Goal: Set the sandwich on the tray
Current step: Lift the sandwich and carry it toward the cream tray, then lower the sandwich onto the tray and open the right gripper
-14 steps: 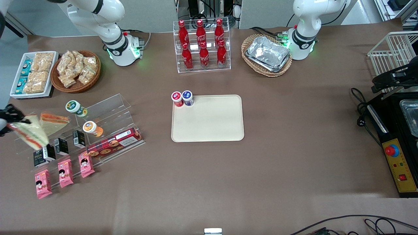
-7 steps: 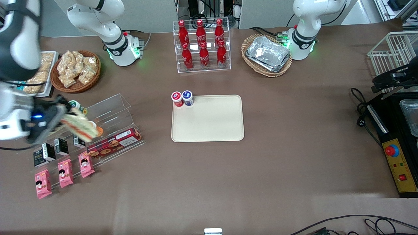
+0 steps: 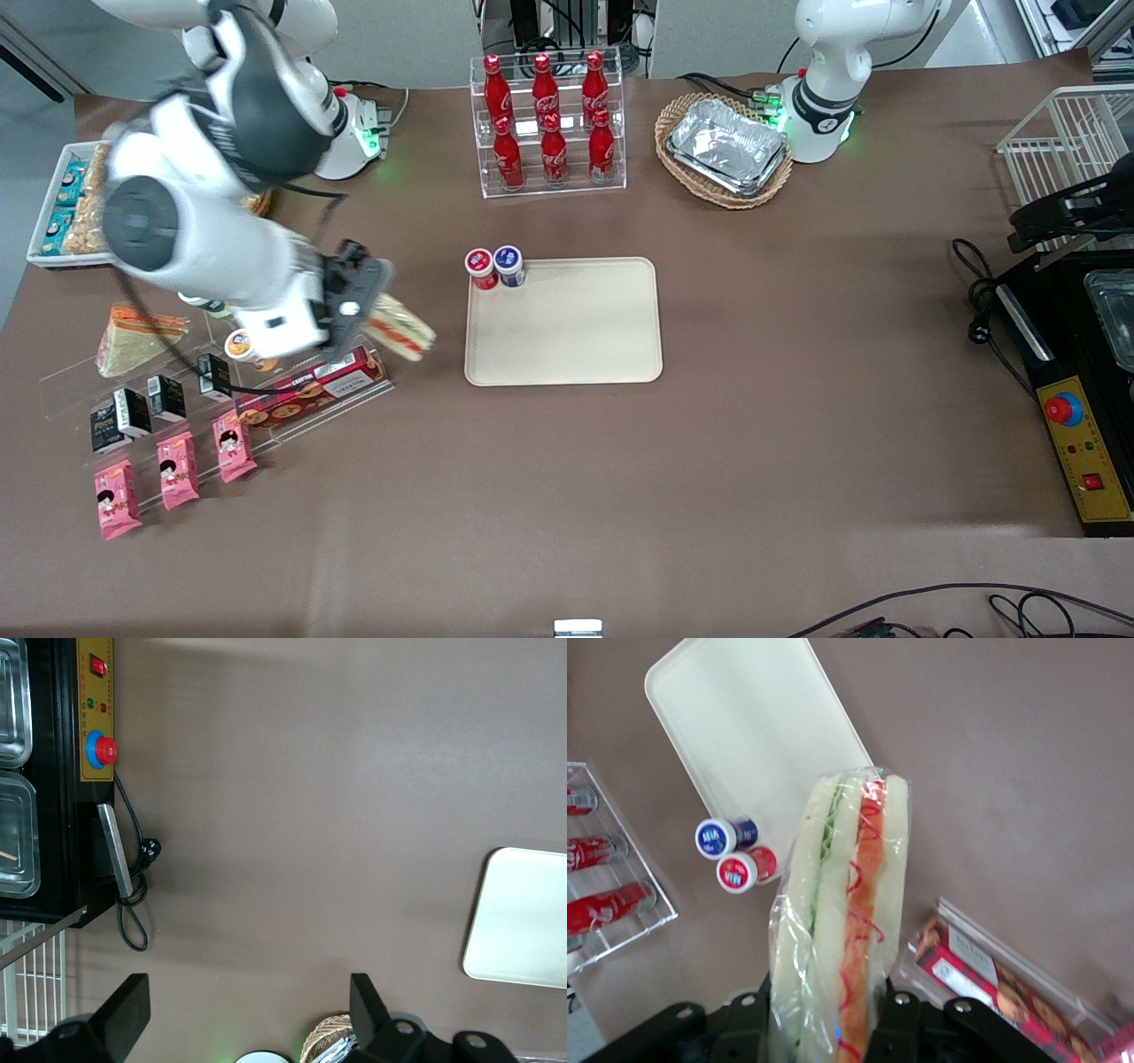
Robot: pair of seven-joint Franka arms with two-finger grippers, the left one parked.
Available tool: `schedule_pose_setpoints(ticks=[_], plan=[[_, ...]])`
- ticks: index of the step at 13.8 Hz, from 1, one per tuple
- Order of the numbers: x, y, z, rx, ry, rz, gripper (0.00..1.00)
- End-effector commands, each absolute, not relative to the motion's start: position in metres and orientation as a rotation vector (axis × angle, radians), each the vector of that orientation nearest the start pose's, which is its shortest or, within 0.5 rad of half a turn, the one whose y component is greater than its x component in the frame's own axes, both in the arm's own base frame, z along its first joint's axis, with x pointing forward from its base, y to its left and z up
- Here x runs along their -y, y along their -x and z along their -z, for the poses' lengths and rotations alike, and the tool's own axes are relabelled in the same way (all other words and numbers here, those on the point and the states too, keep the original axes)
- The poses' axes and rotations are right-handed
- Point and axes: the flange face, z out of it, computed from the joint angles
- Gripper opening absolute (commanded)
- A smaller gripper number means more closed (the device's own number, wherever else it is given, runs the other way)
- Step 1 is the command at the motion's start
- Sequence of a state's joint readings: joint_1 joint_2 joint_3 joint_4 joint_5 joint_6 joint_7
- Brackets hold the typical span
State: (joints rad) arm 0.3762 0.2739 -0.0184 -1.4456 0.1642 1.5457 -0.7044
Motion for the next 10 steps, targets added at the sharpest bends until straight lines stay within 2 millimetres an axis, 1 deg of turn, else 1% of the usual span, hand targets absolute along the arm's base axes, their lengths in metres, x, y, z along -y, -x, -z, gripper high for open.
schedule_pose_setpoints(ticks=[1,2,5,7,8,9,10], plan=[[-0.302,-0.581,-0.478,1.561,2.492,-0.15,0.26],[-0.329,-0.577,-0.464,1.609,2.471,-0.127,0.26],[-0.395,-0.561,-0.408,1.722,2.416,-0.113,0.26],[-0.427,-0.552,-0.378,1.766,2.394,-0.084,0.26],[-0.443,-0.544,-0.368,1.802,2.38,-0.078,0.26],[-0.457,-0.535,-0.353,1.827,2.366,-0.084,0.26],[-0.468,-0.531,-0.338,1.856,2.361,-0.077,0.26]])
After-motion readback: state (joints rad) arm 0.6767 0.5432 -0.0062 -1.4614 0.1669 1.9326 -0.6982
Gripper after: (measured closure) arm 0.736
